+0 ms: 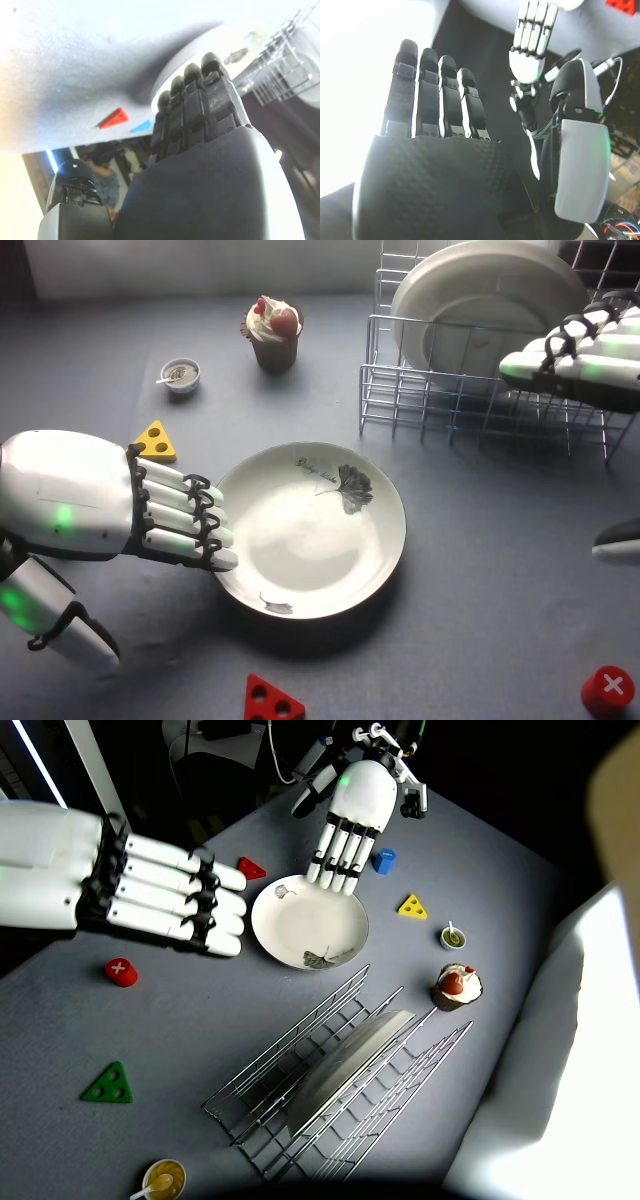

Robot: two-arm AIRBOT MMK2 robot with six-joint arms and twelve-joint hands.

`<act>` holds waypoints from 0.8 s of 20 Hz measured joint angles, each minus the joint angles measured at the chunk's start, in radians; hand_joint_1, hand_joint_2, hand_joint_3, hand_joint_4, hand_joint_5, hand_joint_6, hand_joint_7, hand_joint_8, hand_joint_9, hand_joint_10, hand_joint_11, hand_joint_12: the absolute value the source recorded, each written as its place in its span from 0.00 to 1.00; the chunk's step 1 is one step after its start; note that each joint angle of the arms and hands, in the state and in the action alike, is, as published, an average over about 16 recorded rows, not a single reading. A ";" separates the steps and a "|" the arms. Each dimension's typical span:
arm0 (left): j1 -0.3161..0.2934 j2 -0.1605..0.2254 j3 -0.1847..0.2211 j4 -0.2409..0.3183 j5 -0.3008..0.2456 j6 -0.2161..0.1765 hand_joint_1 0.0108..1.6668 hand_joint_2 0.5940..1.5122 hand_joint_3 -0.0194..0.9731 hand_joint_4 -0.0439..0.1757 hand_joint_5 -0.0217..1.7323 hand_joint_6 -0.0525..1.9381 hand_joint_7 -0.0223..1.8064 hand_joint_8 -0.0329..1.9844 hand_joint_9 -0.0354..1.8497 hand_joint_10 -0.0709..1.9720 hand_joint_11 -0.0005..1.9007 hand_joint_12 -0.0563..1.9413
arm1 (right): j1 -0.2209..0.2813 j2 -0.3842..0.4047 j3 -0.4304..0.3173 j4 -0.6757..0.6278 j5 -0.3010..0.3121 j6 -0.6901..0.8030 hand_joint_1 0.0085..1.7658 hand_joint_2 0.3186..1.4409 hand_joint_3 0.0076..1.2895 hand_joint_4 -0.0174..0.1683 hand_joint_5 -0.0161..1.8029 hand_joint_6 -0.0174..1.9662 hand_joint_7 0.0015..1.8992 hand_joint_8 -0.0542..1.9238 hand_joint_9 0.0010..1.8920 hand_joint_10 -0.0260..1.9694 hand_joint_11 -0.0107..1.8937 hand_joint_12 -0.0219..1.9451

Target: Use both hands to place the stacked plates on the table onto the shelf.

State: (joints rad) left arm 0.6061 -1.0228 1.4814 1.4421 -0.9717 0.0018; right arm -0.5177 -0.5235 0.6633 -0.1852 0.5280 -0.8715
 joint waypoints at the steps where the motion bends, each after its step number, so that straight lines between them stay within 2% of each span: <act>1: 0.002 0.000 -0.002 0.001 0.006 0.000 0.02 0.52 0.03 0.20 0.07 0.03 0.10 0.02 0.11 0.04 0.08 0.03 | -0.004 0.000 -0.001 -0.002 -0.002 -0.005 0.37 0.59 0.00 0.12 0.10 0.02 0.11 0.03 0.14 0.02 0.16 0.02; 16: 0.057 -0.007 -0.020 0.037 0.055 0.001 0.03 0.53 0.03 0.17 0.07 0.02 0.10 0.01 0.11 0.03 0.08 0.02 | -0.009 -0.040 0.007 -0.135 -0.037 -0.031 0.39 0.57 0.00 0.11 0.11 0.02 0.12 0.03 0.14 0.02 0.17 0.02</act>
State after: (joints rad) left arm 0.6635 -1.0294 1.4616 1.4792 -0.9170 0.0025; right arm -0.5269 -0.5637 0.6706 -0.3207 0.4906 -0.9022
